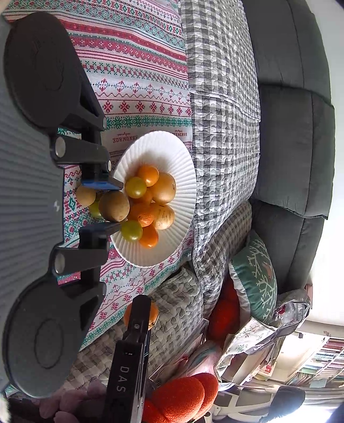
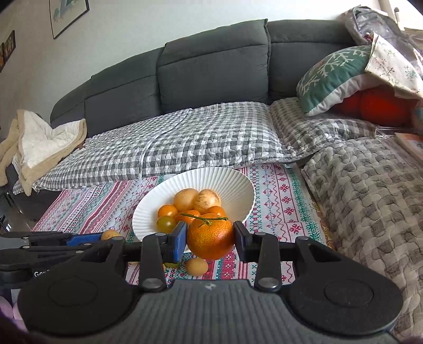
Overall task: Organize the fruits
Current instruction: 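Carry the tan fruit with the left tool while the right tool carries the mandarin toward the plate, then open the left tool over the plate while the right tool releases the mandarin there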
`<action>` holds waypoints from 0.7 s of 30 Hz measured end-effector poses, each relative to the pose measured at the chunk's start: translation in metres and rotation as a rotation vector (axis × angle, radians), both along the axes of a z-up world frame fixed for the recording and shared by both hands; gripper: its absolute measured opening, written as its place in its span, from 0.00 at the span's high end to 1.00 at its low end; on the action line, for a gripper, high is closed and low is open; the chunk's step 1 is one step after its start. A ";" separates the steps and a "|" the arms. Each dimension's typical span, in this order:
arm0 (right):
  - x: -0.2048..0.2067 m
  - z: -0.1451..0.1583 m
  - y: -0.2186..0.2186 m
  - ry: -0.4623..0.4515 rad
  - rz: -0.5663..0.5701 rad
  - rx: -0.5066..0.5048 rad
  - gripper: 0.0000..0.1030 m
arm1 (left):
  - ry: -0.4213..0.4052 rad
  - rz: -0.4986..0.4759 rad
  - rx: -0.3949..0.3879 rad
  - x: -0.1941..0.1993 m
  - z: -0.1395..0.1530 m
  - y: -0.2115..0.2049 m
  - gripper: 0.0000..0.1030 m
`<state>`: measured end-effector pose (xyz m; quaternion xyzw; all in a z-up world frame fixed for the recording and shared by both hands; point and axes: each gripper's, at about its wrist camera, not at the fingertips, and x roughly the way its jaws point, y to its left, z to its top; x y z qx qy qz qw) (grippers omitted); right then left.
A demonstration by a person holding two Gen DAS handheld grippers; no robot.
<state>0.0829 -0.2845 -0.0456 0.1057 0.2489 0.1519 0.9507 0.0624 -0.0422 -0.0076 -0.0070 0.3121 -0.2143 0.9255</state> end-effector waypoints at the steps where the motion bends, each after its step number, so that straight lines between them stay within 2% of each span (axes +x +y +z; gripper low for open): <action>1: 0.000 0.000 0.000 0.000 0.000 0.000 0.67 | 0.002 0.004 -0.003 0.002 0.000 0.000 0.86; 5: 0.002 0.000 -0.002 -0.001 -0.003 0.004 0.67 | 0.017 0.030 -0.040 0.017 0.003 0.003 0.86; 13: 0.014 -0.003 -0.001 0.005 0.012 -0.018 0.67 | 0.052 0.058 -0.064 0.054 0.001 0.005 0.86; 21: 0.046 0.000 -0.004 0.003 -0.001 -0.007 0.67 | 0.059 -0.003 -0.073 0.099 0.007 -0.016 0.86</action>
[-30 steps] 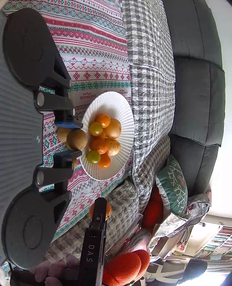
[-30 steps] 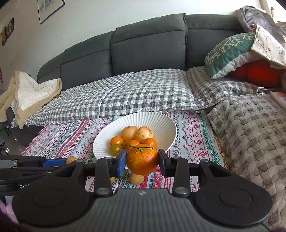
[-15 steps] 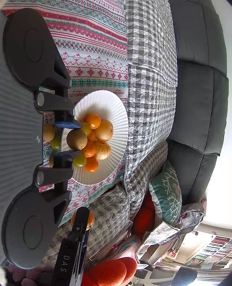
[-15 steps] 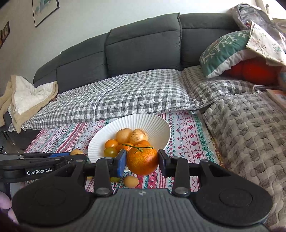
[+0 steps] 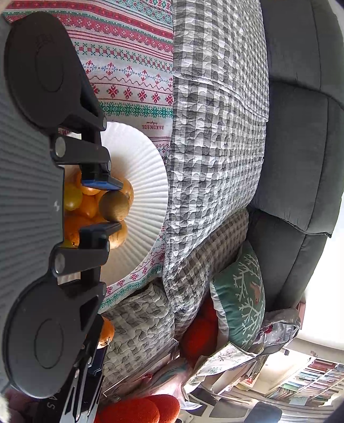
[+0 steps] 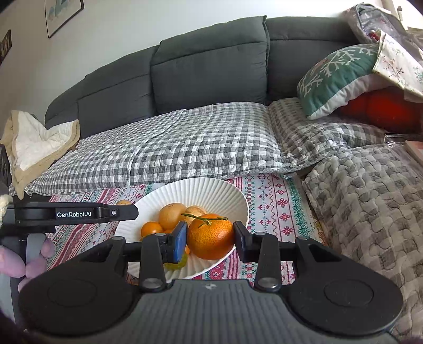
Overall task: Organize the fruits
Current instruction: 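Open the left tool over the plate while the right tool releases the mandarin there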
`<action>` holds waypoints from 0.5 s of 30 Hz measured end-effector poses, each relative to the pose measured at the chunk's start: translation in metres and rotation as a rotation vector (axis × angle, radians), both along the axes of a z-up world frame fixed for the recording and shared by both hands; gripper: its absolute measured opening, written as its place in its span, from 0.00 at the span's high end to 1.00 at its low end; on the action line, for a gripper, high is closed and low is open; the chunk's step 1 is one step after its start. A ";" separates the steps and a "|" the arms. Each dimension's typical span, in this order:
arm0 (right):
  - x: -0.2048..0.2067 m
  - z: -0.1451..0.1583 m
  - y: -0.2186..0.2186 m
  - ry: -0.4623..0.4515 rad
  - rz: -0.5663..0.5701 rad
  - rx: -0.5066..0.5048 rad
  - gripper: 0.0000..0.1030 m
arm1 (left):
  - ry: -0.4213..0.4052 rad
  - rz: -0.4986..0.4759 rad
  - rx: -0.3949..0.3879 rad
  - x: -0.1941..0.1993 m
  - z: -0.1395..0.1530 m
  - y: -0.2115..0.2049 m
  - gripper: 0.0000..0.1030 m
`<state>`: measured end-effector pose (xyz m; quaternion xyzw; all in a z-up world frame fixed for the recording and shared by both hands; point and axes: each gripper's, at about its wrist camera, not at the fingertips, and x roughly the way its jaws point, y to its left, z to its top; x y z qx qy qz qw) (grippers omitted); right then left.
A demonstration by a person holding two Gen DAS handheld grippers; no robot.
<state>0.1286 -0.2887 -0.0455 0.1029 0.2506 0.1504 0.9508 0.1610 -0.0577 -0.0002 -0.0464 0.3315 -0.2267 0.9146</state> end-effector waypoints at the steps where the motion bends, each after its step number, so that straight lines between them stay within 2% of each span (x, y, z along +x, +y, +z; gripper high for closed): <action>1: 0.006 -0.001 -0.001 0.001 -0.004 0.002 0.67 | -0.001 -0.008 0.006 0.004 0.000 -0.004 0.86; 9: 0.051 -0.020 -0.005 0.037 -0.004 0.072 0.67 | 0.019 -0.085 0.040 0.038 -0.009 -0.039 0.86; 15: 0.059 -0.034 -0.002 0.049 0.024 0.059 0.67 | 0.067 -0.086 0.085 0.062 -0.022 -0.053 0.86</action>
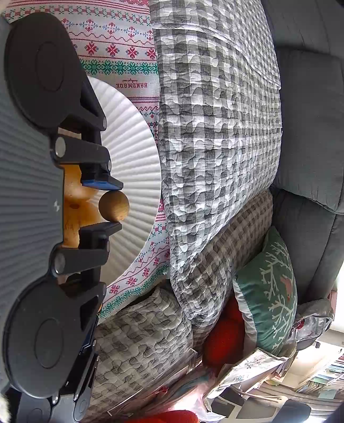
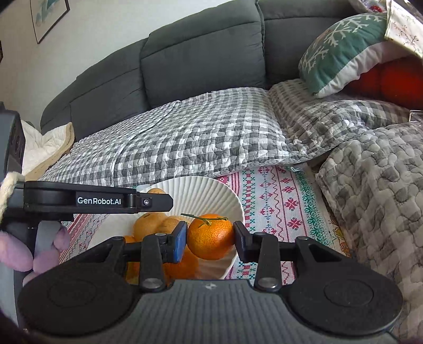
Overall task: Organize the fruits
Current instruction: 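Open the left tool over the plate while the right tool releases the mandarin there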
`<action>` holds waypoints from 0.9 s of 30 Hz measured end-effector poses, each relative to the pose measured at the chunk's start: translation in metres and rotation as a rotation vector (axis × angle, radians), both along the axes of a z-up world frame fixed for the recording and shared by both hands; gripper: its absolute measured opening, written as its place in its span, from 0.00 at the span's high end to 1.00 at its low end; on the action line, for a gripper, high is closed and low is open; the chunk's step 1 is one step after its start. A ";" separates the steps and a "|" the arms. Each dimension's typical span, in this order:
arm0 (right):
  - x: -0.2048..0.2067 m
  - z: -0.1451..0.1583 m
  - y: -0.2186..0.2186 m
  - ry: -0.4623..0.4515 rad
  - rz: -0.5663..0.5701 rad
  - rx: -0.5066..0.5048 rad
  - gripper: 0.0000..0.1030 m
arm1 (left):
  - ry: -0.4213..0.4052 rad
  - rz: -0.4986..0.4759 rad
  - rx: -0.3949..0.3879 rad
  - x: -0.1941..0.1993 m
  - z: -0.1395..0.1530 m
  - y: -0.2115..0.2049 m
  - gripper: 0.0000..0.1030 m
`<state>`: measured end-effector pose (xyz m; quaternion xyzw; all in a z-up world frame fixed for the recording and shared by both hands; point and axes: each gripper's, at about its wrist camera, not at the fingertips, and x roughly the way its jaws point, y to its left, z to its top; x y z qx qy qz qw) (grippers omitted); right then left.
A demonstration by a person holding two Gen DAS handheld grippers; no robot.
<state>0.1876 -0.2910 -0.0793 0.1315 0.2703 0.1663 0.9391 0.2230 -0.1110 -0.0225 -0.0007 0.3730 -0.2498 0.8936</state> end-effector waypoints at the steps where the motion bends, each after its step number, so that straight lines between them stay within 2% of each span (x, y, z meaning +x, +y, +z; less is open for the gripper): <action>1: 0.001 -0.001 0.000 0.000 0.005 -0.003 0.67 | 0.005 0.000 0.011 0.003 -0.002 -0.003 0.86; 12: 0.009 -0.004 0.007 -0.017 0.041 -0.036 0.66 | 0.023 0.005 0.093 0.014 -0.011 -0.024 0.86; 23: 0.007 -0.001 0.008 -0.029 0.036 -0.046 0.64 | 0.014 0.014 0.114 0.014 -0.012 -0.026 0.85; 27: 0.004 0.001 0.007 -0.034 0.033 -0.039 0.54 | -0.002 0.015 0.110 0.011 -0.010 -0.024 0.74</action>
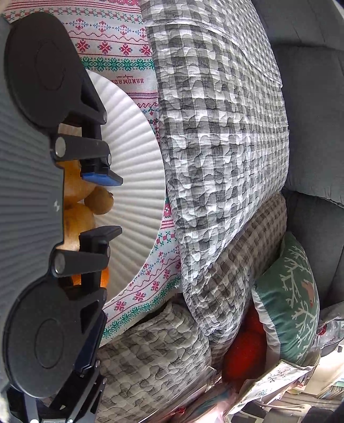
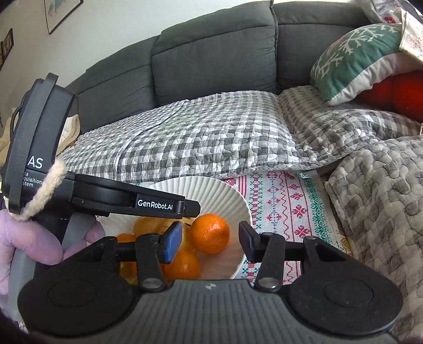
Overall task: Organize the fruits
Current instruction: 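Open the left tool over the plate while the right tool releases the mandarin there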
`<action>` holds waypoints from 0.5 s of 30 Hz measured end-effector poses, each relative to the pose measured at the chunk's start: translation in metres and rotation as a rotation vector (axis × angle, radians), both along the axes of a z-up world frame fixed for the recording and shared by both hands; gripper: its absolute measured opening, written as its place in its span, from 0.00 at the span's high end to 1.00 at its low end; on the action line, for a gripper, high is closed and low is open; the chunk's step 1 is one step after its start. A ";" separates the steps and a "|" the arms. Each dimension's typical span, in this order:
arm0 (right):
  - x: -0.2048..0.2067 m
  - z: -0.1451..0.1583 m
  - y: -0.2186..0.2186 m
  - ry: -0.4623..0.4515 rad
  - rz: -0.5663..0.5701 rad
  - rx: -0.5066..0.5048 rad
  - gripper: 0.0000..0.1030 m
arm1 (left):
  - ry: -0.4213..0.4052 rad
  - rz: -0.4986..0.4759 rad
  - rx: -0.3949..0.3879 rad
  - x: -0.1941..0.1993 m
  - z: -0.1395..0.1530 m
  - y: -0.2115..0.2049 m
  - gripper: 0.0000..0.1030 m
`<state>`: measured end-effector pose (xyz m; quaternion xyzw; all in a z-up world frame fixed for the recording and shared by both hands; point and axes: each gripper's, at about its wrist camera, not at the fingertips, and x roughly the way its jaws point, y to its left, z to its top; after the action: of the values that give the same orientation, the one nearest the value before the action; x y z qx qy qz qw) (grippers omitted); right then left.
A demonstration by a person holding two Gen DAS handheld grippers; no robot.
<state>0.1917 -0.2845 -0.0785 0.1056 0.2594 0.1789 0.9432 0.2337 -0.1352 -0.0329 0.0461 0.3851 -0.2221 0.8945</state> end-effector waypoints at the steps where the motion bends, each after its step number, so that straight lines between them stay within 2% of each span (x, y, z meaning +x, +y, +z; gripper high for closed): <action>1: -0.001 0.000 0.000 -0.001 0.002 -0.001 0.53 | -0.006 0.000 0.000 -0.001 0.001 0.000 0.69; 7: -0.008 0.006 0.000 -0.010 0.002 -0.002 0.39 | -0.050 0.000 0.002 -0.011 0.011 0.003 0.52; 11: -0.016 0.014 0.001 -0.021 0.011 -0.011 0.30 | -0.074 0.008 0.008 -0.020 0.018 0.008 0.43; 15: -0.028 0.024 0.004 -0.026 0.019 -0.040 0.21 | -0.094 0.028 -0.002 -0.035 0.027 0.019 0.27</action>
<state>0.1638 -0.2808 -0.0547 0.0817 0.2516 0.1839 0.9467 0.1992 -0.1159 -0.0054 0.0504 0.3433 -0.2075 0.9146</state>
